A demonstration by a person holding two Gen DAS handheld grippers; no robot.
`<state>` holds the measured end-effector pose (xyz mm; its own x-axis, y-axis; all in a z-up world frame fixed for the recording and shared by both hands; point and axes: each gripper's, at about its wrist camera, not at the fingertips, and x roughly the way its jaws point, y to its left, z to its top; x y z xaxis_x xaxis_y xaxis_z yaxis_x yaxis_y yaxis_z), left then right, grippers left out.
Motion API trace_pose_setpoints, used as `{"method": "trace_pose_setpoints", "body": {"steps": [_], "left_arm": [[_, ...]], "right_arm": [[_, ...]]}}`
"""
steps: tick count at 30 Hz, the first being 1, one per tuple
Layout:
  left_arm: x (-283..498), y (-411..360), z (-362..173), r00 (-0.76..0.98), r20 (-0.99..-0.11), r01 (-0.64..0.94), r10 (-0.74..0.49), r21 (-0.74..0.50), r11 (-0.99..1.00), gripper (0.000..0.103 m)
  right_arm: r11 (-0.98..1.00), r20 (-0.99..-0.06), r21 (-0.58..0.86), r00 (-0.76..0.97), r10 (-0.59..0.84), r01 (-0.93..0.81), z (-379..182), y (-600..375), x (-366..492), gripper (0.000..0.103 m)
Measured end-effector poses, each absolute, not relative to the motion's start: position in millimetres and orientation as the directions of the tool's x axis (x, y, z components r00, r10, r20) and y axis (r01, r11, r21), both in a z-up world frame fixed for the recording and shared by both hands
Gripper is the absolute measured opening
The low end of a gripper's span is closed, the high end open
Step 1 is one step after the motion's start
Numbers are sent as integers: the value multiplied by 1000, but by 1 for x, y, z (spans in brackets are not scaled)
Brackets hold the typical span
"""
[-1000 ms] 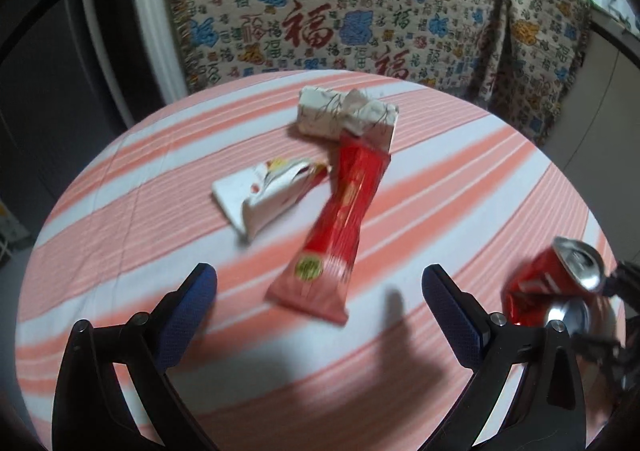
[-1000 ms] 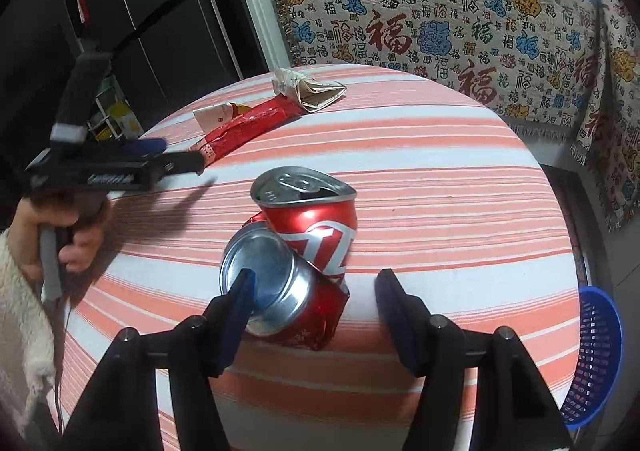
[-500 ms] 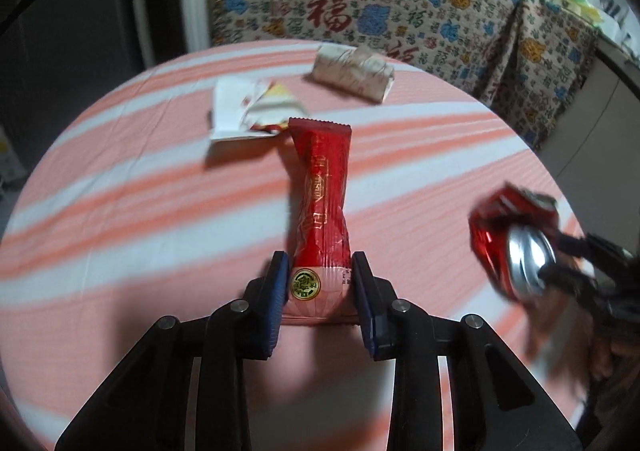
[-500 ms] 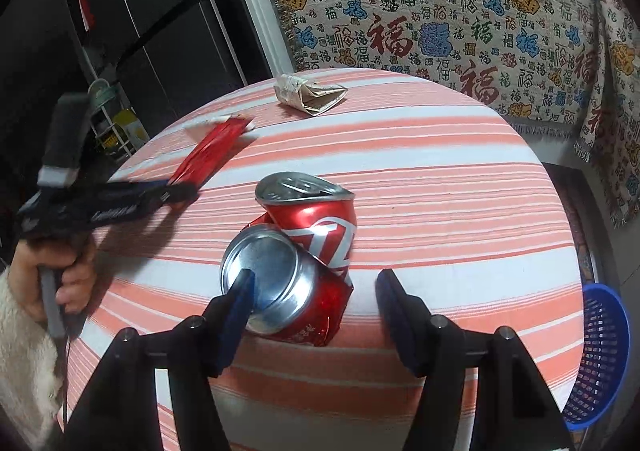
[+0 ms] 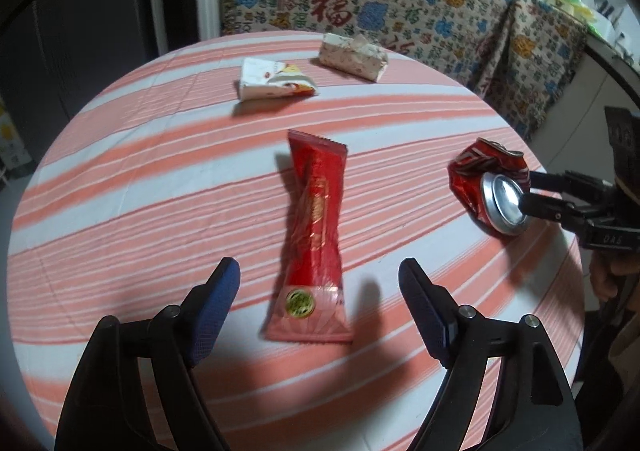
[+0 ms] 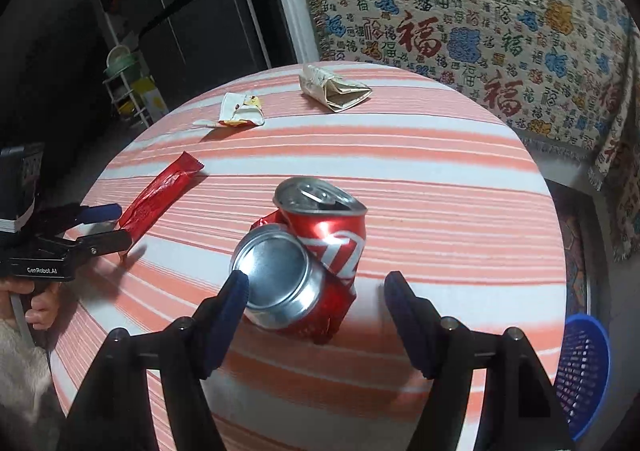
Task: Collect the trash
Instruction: 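Lower left tool onto the red snack wrapper and close it, then lift the red wrapper with left tool while right tool lifts the cans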
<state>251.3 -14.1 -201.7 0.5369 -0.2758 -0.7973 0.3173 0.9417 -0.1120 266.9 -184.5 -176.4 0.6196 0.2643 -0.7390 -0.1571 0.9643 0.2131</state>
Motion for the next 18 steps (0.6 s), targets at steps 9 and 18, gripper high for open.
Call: {"method": "trace_pose_setpoints", "body": {"steps": [9, 18], "left_arm": [[279, -14, -207, 521, -809, 309, -272, -119, 944, 47], [255, -16, -193, 555, -773, 292, -307, -165, 942, 17]], "right_arm": [[936, -743, 326, 575, 342, -135, -181, -194, 305, 58], [954, -723, 265, 625, 295, -143, -157, -178, 271, 45]]}}
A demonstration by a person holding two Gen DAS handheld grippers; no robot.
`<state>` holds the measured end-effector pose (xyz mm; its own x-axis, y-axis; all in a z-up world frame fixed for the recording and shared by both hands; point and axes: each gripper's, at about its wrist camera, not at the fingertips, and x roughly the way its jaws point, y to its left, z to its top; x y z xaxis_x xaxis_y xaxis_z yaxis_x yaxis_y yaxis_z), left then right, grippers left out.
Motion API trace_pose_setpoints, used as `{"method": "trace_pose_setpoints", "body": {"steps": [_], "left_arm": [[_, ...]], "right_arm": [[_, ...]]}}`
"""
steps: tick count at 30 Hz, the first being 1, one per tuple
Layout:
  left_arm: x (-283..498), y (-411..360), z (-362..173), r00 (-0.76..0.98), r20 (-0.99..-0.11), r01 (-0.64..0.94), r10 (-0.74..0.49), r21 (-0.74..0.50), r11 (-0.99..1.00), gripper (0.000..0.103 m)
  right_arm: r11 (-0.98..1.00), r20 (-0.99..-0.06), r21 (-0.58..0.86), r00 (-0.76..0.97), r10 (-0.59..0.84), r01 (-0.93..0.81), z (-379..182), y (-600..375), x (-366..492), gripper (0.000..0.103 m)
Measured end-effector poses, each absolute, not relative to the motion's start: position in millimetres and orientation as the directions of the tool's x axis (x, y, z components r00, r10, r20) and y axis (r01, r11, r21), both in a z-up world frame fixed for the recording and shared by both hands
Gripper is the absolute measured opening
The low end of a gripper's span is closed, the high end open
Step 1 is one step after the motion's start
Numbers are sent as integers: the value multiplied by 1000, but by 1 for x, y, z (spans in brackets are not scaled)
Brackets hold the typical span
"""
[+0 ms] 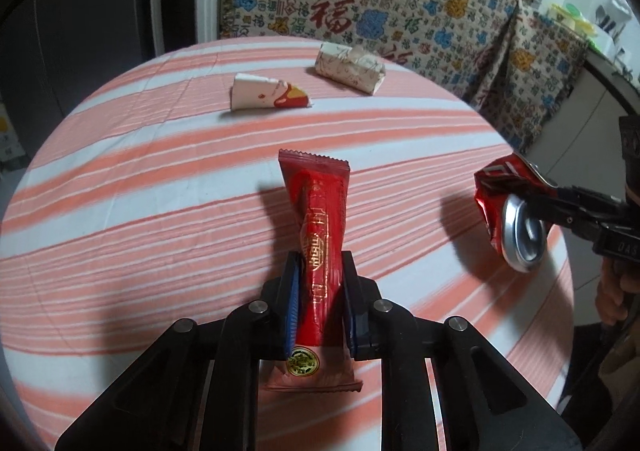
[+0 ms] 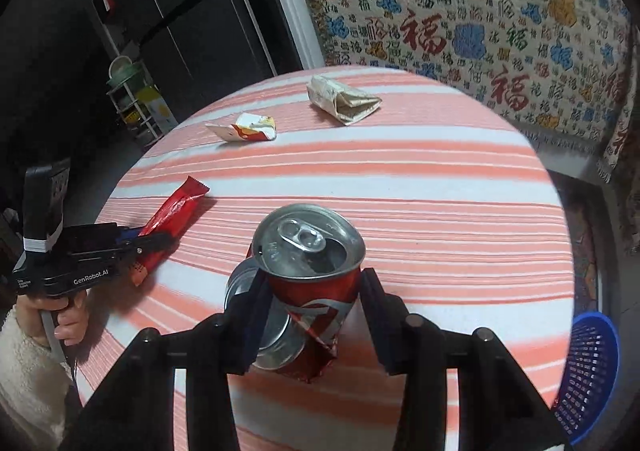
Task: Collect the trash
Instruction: 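Lift the red wrapper with left tool while right tool lifts the cans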
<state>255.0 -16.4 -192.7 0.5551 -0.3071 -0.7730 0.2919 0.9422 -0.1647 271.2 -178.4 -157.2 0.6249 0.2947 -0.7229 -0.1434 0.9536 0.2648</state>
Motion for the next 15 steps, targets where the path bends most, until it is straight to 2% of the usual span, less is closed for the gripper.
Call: {"method": "trace_pose_setpoints", "body": {"steps": [6, 15], "left_arm": [[239, -27, -175, 581, -750, 297, -317, -167, 940, 17], [227, -62, -165, 610, -744, 319, -272, -84, 944, 17]], "right_arm": [[963, -693, 242, 674, 256, -117, -136, -187, 245, 45], [970, -684, 231, 696, 219, -77, -129, -207, 222, 45]]}}
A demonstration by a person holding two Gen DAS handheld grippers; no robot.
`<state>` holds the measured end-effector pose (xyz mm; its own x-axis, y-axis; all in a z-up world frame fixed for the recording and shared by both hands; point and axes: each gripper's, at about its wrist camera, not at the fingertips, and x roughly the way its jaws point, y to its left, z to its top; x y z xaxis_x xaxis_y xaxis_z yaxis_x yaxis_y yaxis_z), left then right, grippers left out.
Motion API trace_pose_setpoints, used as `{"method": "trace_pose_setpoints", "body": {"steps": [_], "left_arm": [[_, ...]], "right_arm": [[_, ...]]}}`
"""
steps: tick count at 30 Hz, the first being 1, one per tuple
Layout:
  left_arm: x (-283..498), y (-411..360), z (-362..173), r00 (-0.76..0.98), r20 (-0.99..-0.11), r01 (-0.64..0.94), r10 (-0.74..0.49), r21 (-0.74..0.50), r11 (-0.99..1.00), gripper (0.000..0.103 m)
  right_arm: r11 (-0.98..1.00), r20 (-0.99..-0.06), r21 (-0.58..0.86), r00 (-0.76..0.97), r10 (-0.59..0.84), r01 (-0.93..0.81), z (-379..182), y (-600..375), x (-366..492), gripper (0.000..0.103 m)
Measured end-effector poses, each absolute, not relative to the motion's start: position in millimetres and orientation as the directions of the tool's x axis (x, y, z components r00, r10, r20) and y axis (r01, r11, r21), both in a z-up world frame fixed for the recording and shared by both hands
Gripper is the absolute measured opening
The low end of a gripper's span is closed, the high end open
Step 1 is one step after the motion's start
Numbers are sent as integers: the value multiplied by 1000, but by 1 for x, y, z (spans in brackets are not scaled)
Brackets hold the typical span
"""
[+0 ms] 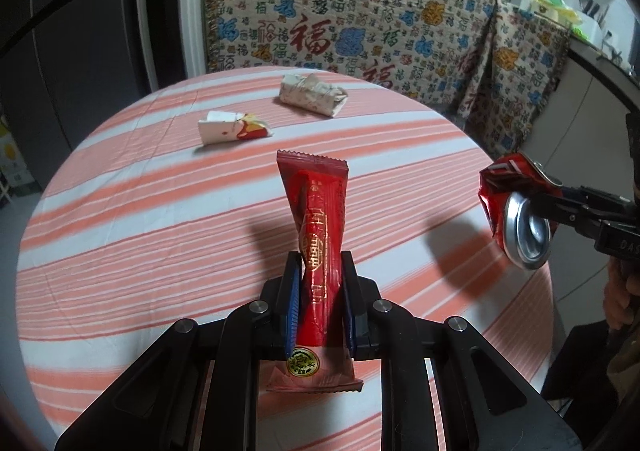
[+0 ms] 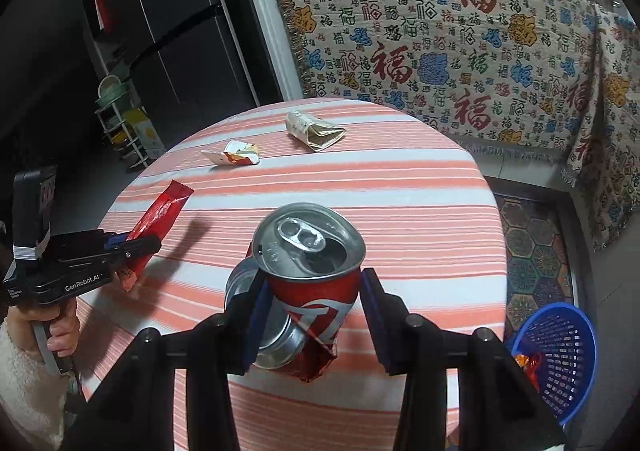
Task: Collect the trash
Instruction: 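Lift the red wrapper with left tool while right tool lifts the cans, then carry wrapper and cans over the blue basket and open both tools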
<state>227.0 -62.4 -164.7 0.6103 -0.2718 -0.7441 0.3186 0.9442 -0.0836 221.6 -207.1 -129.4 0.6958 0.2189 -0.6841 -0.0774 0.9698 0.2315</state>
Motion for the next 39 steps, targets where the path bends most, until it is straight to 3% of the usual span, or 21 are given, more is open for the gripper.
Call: {"method": "trace_pose_setpoints", "body": {"steps": [22, 39], "left_arm": [[213, -88, -147, 645, -717, 354, -263, -24, 935, 17], [205, -90, -158, 612, -734, 350, -295, -83, 933, 17]], "right_arm": [[973, -690, 225, 698, 193, -47, -131, -217, 204, 45], [970, -689, 240, 698, 197, -38, -141, -222, 199, 45]]}}
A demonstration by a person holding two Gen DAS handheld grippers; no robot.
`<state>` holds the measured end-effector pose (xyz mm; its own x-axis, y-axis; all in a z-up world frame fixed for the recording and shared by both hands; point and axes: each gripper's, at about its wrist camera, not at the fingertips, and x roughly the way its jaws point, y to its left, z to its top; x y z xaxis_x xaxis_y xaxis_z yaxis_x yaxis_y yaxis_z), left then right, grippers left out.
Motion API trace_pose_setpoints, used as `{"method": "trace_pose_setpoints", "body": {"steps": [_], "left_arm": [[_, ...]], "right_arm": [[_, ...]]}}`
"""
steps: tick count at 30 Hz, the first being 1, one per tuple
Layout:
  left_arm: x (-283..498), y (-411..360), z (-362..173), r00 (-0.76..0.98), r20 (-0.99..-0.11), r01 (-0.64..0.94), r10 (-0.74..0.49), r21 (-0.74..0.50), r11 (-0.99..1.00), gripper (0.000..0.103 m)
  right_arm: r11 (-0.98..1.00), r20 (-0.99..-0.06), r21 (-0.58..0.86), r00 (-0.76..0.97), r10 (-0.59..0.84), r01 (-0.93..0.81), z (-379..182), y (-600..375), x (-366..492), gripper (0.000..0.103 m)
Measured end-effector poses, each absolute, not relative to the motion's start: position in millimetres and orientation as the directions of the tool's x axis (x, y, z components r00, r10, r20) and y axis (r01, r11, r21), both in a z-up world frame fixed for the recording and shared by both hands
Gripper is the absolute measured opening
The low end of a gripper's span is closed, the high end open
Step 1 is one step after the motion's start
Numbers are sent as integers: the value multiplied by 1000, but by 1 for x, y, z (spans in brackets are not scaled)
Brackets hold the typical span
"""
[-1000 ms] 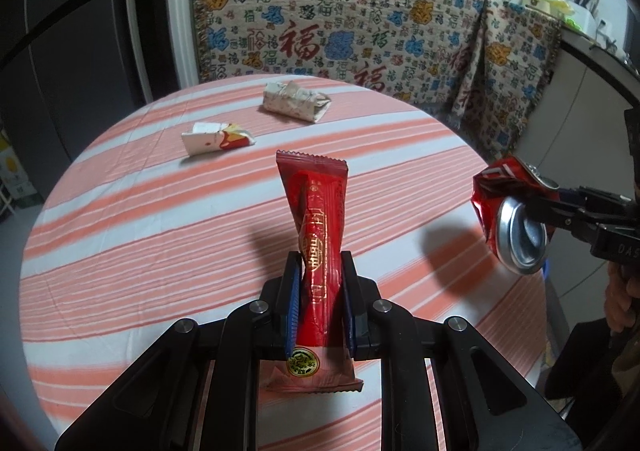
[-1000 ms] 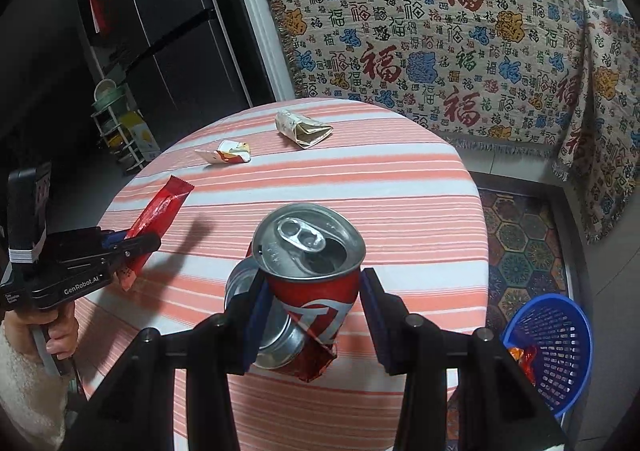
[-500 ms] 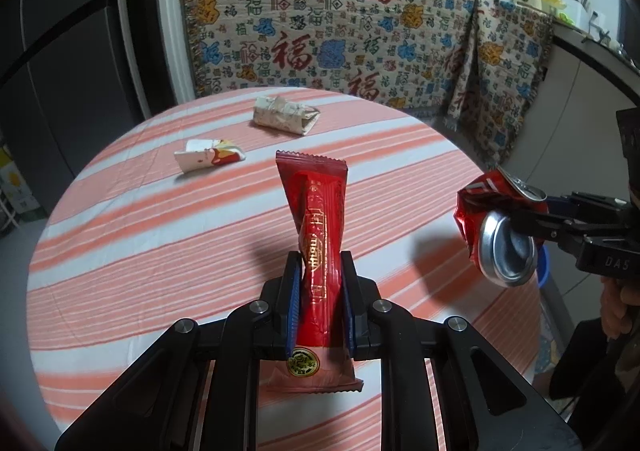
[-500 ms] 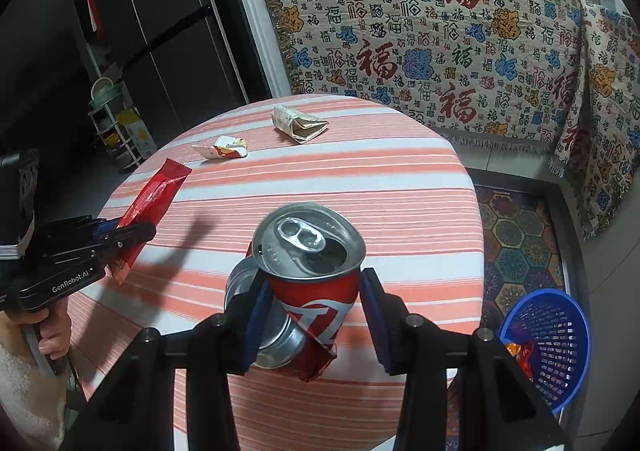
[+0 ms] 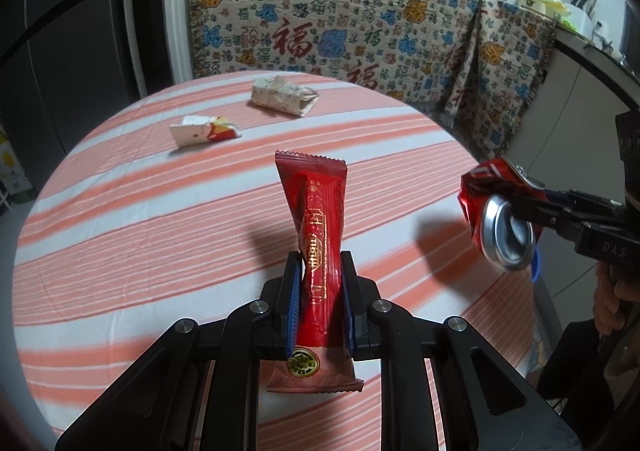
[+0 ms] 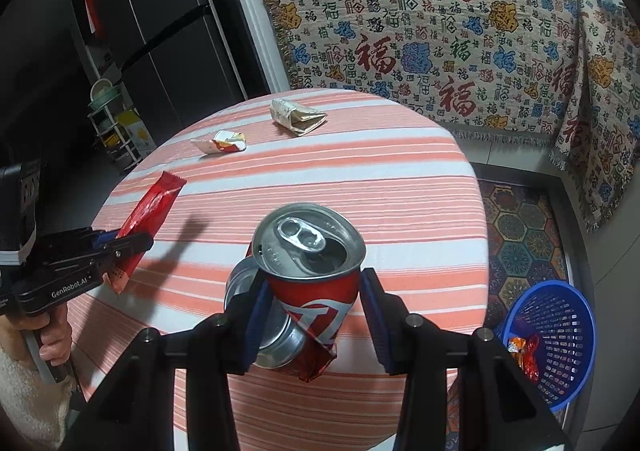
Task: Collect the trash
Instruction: 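Carry wrapper and cans over the blue basket and open both tools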
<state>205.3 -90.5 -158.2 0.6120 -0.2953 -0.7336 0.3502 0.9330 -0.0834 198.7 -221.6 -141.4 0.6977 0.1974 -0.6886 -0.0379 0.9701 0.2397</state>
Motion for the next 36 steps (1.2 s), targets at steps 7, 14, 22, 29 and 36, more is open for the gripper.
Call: {"method": "trace_pose_setpoints", "body": {"steps": [7, 14, 22, 29, 36], "left_arm": [[198, -164, -134, 570, -699, 487, -432, -137, 863, 17], [200, -278, -126, 457, -676, 633, -579, -211, 745, 17], [211, -399, -146, 335, -679, 712, -653, -271, 648, 17], [225, -467, -179, 297, -699, 728, -650, -274, 628, 17], [240, -490, -206, 292, -713, 730, -638, -264, 630, 17]], "right_arm": [[976, -659, 205, 747, 82, 73, -122, -285, 177, 45], [949, -683, 124, 719, -130, 290, -120, -392, 137, 45], [903, -707, 61, 657, -262, 426, -146, -481, 119, 45], [880, -710, 74, 644, -284, 469, -188, -520, 111, 45], [871, -739, 124, 630, -240, 476, -210, -557, 116, 45]]}}
